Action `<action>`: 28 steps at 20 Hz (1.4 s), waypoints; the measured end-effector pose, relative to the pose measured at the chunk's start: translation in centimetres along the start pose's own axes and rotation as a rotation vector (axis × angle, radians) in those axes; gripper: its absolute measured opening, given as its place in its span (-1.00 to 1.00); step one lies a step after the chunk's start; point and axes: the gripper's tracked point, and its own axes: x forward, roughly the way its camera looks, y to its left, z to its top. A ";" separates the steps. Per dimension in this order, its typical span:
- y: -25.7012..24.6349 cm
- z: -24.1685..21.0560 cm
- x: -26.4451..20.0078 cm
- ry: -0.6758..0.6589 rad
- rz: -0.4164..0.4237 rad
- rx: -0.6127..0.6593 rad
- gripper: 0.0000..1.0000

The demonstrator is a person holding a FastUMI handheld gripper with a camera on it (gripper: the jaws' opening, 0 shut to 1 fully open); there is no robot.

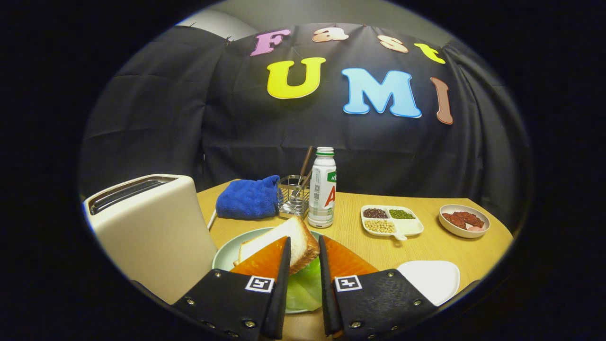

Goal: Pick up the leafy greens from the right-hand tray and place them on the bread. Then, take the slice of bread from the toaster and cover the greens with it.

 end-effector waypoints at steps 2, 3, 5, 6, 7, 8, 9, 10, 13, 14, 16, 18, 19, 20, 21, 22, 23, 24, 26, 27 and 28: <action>-0.4 0.2 -0.4 -0.012 -0.002 -0.018 -0.36; -0.6 0.4 -0.6 -0.019 -0.004 -0.025 -0.35; -1.2 0.5 -1.0 -0.032 -0.023 -0.054 -0.25; -1.3 0.6 -1.0 -0.036 -0.020 -0.066 -0.02; -1.1 0.6 -1.2 -0.039 -0.015 -0.076 0.17; -1.1 0.7 -1.7 -0.050 -0.014 -0.080 0.26; -1.4 1.2 -2.1 -0.066 -0.017 -0.078 0.26; -1.6 1.6 -2.7 -0.082 -0.020 -0.074 0.25; -3.7 2.9 -4.9 -0.136 -0.059 -0.067 0.25; -4.5 3.0 -5.6 -0.138 -0.071 -0.064 0.25; -6.0 2.8 -6.9 -0.133 -0.085 -0.037 0.25; -8.0 2.9 -8.1 -0.136 -0.118 -0.016 0.25; -9.2 2.6 -8.8 -0.137 -0.143 -0.018 0.25; -10.7 2.7 -9.4 -0.144 -0.188 -0.019 0.25; -12.1 2.8 -10.2 -0.153 -0.218 -0.024 0.25; -13.0 2.8 -10.8 -0.159 -0.238 -0.020 0.25; -13.7 2.7 -11.1 -0.159 -0.241 -0.007 0.25; -14.1 2.6 -11.6 -0.157 -0.233 0.007 0.25; -15.4 2.6 -12.4 -0.165 -0.231 0.009 0.25; -16.2 2.7 -12.9 -0.169 -0.241 0.000 0.25; -16.9 2.5 -13.3 -0.169 -0.248 -0.009 0.25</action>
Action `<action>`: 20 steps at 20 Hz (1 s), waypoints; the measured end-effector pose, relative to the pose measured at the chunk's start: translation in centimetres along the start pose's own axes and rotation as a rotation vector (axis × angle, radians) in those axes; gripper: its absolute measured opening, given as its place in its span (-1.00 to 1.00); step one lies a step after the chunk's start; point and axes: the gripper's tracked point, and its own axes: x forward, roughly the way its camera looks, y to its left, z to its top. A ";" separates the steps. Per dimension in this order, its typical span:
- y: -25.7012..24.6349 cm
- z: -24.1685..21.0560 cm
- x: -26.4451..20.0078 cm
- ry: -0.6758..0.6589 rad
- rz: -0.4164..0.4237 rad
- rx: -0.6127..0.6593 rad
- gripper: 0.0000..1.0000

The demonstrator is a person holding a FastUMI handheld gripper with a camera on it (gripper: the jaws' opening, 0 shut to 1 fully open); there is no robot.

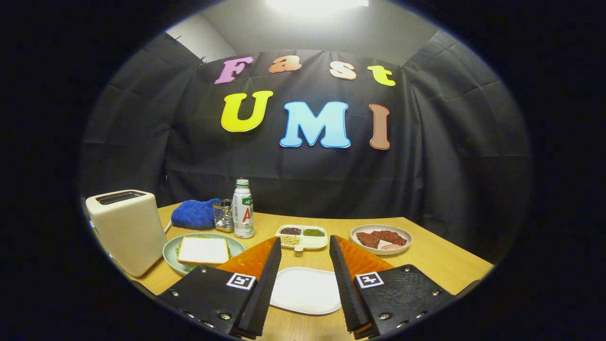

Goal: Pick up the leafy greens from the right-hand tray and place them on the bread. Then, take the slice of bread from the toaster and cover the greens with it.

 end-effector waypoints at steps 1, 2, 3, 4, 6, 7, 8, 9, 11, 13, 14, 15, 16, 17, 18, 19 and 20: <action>-0.6 -0.2 -0.1 0.005 -0.004 -0.004 0.25; -1.1 -0.3 -0.3 0.009 0.000 -0.002 0.25; -1.8 -0.4 -0.5 0.014 0.003 0.006 0.25; -2.4 -0.3 -0.8 0.011 0.008 0.019 0.25; -3.9 -0.1 -1.1 0.001 0.009 0.035 0.25; -4.7 -0.5 -1.1 0.010 0.012 0.032 0.25; -5.4 -1.0 -1.1 0.027 0.014 0.031 0.25; -6.2 -1.3 -1.1 0.040 0.015 0.035 0.25; -6.7 -1.5 -0.9 0.049 0.047 0.064 0.25; -7.1 -1.7 -0.8 0.046 0.079 0.056 0.25; -7.4 -1.7 -0.8 0.035 0.092 0.033 0.25; -7.8 -1.7 -0.8 0.028 0.098 0.017 0.25; -8.4 -1.6 -1.0 0.020 0.103 0.003 0.25; -9.0 -1.4 -1.2 0.006 0.114 -0.003 0.25; -9.7 -1.0 -1.4 -0.009 0.121 0.005 0.25; -10.6 -0.6 -1.5 -0.022 0.129 0.020 0.25; -11.7 -0.4 -1.6 -0.030 0.128 0.028 0.25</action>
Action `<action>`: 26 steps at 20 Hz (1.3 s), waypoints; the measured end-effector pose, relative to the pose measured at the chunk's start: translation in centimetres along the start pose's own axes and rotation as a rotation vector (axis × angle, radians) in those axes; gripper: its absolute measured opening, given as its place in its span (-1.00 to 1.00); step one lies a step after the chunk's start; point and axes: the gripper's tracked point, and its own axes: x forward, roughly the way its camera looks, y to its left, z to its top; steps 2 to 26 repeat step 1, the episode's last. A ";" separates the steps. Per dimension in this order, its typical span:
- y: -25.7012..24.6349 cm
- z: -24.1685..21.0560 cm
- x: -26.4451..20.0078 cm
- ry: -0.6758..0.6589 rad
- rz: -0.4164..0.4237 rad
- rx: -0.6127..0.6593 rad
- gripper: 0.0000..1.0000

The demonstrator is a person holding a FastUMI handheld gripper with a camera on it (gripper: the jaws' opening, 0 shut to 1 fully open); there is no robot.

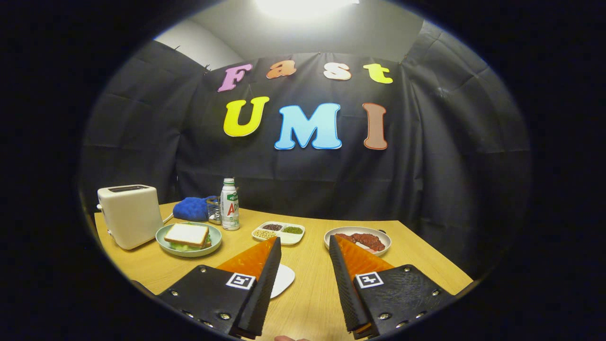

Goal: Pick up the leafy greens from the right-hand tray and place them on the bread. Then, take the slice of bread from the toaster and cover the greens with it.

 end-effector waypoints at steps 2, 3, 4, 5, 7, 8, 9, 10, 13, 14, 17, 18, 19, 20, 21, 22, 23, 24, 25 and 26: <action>-1.7 0.3 -0.1 -0.015 -0.012 -0.009 0.25; -1.7 0.3 -0.1 -0.015 -0.012 -0.009 0.25; -1.7 0.3 -0.1 -0.015 -0.012 -0.009 0.25; -1.7 0.3 -0.1 -0.015 -0.012 -0.009 0.25; -1.7 0.3 -0.1 -0.015 -0.012 -0.009 0.25; -1.7 0.3 -0.1 -0.015 -0.012 -0.009 0.25; -1.7 0.3 -0.1 -0.015 -0.012 -0.009 0.25; -1.7 0.3 -0.1 -0.015 -0.012 -0.009 0.25; -1.7 0.3 -0.1 -0.015 -0.012 -0.009 0.25; -1.7 0.3 -0.1 -0.015 -0.012 -0.009 0.25; -1.7 0.3 -0.1 -0.015 -0.012 -0.009 0.25; -1.7 0.3 -0.1 -0.015 -0.012 -0.009 0.25; -1.7 0.3 -0.1 -0.015 -0.012 -0.009 0.25; -1.7 0.3 -0.1 -0.015 -0.012 -0.009 0.25; -1.7 0.3 -0.1 -0.015 -0.012 -0.009 0.25; -1.7 0.3 -0.1 -0.015 -0.012 -0.009 0.25; -1.7 0.3 -0.1 -0.015 -0.012 -0.009 0.25; -1.7 0.3 -0.1 -0.015 -0.012 -0.009 0.25; -1.7 0.3 -0.1 -0.015 -0.012 -0.009 0.25; -1.7 0.3 -0.1 -0.015 -0.012 -0.009 0.25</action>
